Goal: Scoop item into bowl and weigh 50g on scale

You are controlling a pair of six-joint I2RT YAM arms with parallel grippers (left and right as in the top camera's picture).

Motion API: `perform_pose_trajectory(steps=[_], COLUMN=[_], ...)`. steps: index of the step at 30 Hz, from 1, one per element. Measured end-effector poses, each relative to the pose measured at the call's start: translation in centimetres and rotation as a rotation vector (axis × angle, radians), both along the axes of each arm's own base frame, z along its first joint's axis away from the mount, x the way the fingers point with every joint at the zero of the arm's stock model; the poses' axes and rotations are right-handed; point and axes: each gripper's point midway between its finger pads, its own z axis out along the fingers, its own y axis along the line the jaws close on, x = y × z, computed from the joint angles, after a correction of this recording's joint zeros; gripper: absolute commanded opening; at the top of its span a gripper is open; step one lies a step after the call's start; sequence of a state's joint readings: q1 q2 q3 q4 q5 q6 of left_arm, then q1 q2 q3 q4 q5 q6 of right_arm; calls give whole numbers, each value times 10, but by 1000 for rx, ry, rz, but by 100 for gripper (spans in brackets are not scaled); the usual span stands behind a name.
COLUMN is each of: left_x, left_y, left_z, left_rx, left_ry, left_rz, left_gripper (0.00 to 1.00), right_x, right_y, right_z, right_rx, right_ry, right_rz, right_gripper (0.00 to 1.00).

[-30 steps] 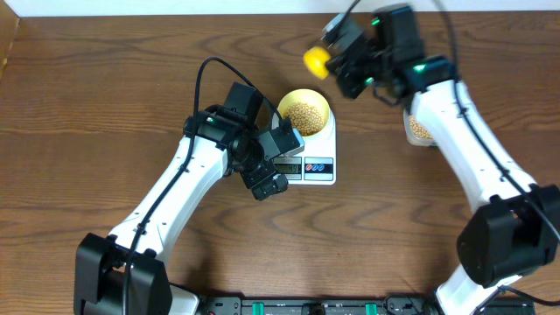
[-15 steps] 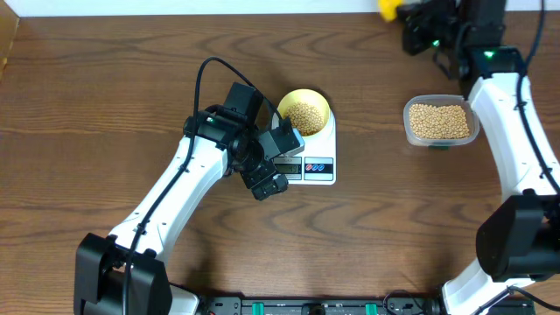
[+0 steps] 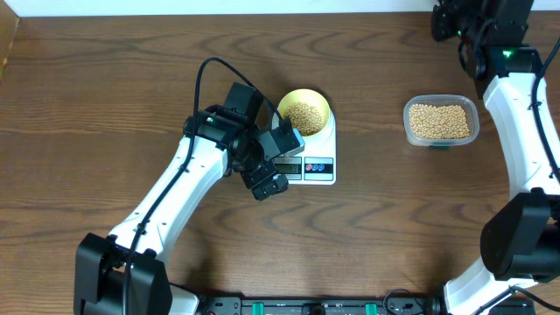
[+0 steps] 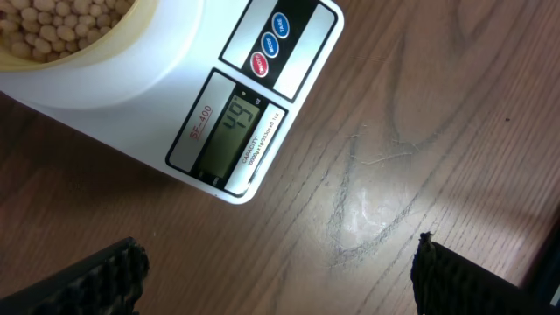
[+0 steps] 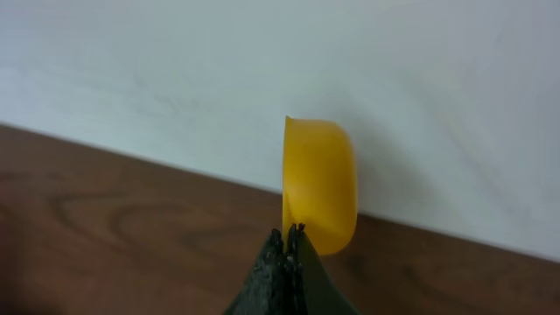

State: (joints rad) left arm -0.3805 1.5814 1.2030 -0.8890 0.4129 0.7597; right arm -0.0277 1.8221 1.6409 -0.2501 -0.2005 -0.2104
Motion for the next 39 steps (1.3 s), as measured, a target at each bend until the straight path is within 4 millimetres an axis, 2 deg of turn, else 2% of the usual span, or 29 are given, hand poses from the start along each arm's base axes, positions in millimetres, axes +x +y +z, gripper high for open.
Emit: perform_pose_trajectory(steps=[6,14,18,22,28,39], left_x=[0,0,0,0,0,0], left_y=[0,0,0,0,0,0], left_z=[0,0,0,0,0,0], left_rx=[0,0,0,0,0,0], left_ry=[0,0,0,0,0,0], left_rz=[0,0,0,0,0,0], left_gripper=[98,98,98,98,98,98], right_x=[-11,-51,-66,-75,-78,-64], right_y=[-1,-1,-4,-16,-33,-35], right_z=[-21,-73,-86,-93,-95,-85], right_rx=[47,120,146,180,206,217], right_ry=[108,393,480,532,544,475], right_rz=[-30,-95,-127,-178,-226,-228], right_gripper=[1,1,1,1,2,1])
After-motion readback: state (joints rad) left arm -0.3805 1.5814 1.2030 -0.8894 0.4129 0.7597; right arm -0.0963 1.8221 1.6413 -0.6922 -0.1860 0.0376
